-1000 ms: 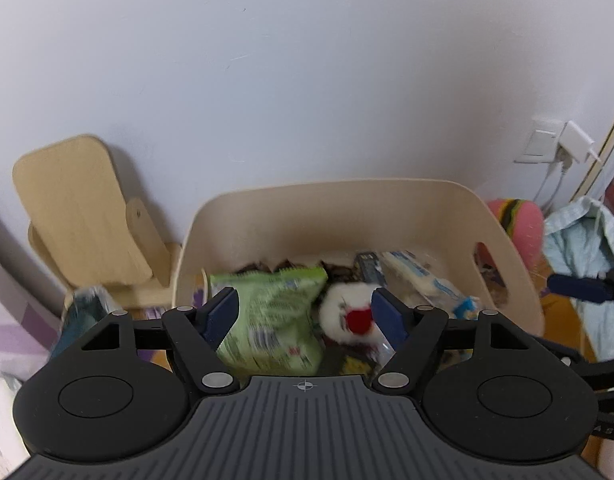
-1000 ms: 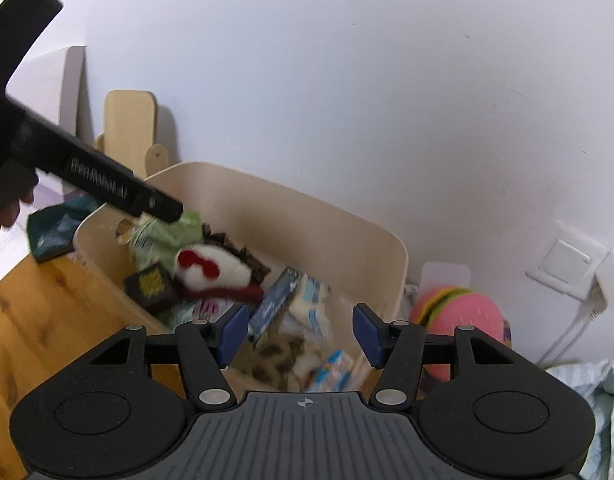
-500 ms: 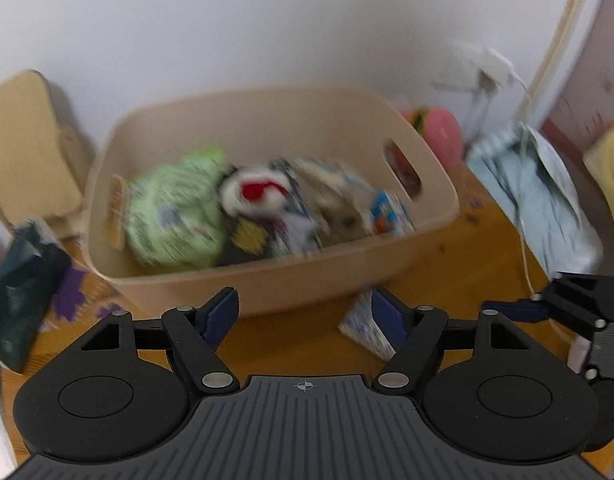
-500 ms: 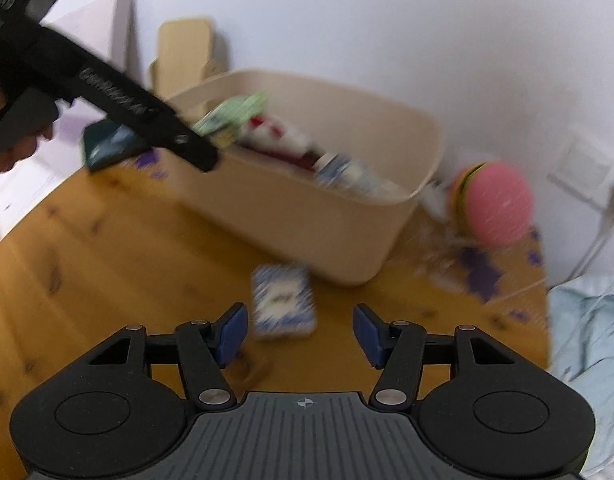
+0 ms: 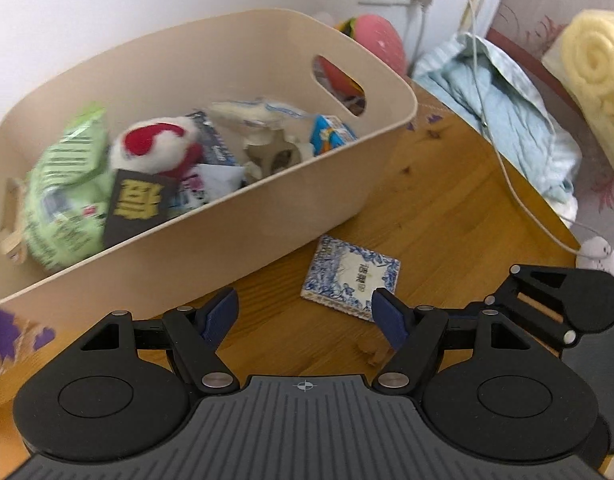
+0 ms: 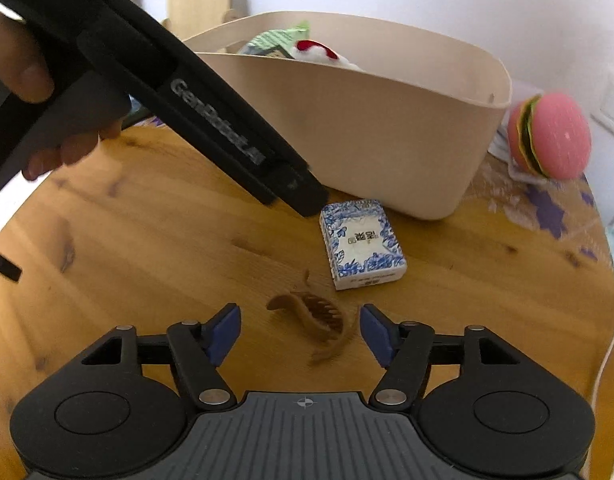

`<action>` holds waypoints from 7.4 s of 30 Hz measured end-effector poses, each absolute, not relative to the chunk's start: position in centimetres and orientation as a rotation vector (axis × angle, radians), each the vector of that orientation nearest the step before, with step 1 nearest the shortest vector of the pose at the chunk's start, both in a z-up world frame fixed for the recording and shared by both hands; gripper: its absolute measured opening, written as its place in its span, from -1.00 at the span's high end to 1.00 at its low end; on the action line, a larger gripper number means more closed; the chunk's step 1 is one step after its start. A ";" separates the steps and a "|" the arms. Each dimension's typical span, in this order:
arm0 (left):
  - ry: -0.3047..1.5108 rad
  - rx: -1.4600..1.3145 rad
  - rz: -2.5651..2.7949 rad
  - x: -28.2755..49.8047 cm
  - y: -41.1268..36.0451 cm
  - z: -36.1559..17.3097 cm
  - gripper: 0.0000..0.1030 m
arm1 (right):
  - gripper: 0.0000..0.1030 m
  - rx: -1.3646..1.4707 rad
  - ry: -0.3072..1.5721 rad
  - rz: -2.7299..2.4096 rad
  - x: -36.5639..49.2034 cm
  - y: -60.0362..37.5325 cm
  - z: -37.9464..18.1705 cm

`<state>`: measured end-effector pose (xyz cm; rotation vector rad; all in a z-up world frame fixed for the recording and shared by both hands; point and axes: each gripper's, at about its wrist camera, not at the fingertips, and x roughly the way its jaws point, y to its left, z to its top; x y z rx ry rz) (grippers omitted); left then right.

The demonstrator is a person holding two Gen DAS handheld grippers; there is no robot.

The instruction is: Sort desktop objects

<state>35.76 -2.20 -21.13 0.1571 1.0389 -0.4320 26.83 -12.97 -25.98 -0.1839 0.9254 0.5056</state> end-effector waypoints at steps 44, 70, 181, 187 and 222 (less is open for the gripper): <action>1.093 0.135 -0.419 38.9 -5.8 -25.9 -0.49 | -0.42 -0.078 0.900 0.180 28.1 -14.3 -28.1; 1.083 0.161 -0.337 37.0 -3.0 -26.0 -0.25 | 0.10 -0.082 0.900 0.234 27.9 -14.3 -27.7; 0.856 -0.126 -0.001 34.4 8.4 -8.0 -0.67 | -0.50 -0.040 0.753 0.252 34.7 -13.7 -12.5; 0.840 -0.101 0.005 31.1 7.0 -6.0 -0.67 | -0.51 -0.048 0.707 0.261 31.6 -14.4 -10.5; 0.777 -0.110 0.003 3.0 -3.4 3.3 -0.67 | -0.54 -0.069 0.637 0.346 7.2 -19.9 0.1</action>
